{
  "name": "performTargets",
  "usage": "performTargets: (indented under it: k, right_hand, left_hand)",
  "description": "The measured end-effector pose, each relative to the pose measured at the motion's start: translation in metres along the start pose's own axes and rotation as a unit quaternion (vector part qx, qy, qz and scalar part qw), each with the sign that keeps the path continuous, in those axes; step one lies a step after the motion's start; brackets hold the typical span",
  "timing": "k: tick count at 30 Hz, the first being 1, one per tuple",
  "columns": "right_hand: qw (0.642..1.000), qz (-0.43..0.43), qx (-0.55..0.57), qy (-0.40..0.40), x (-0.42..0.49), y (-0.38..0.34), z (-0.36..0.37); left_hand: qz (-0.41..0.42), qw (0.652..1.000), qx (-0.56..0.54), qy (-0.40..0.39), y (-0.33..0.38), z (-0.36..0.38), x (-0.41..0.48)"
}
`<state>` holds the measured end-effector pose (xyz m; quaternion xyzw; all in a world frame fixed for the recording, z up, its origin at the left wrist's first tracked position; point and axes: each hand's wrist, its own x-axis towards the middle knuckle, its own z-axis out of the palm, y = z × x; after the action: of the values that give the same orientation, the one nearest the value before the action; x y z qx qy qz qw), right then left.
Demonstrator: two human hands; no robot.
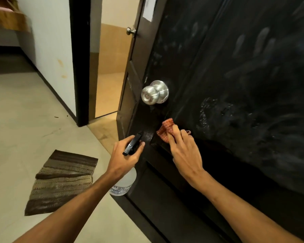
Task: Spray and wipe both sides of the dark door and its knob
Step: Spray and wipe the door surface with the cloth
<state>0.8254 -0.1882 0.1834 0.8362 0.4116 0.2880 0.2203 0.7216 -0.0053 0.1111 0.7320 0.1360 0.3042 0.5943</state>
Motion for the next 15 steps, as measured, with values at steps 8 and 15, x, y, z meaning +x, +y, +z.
performTargets:
  k: [8, 15]
  right_hand:
    - [0.992, 0.09, 0.079, 0.038, -0.047, 0.053, -0.021]
    - [0.996, 0.009, 0.067, 0.054, -0.069, 0.086, -0.038]
  left_hand:
    - [0.015, 0.999, -0.013, -0.043, 0.06, 0.031, -0.008]
    - [0.028, 0.998, -0.013, -0.046, 0.11, 0.066, -0.013]
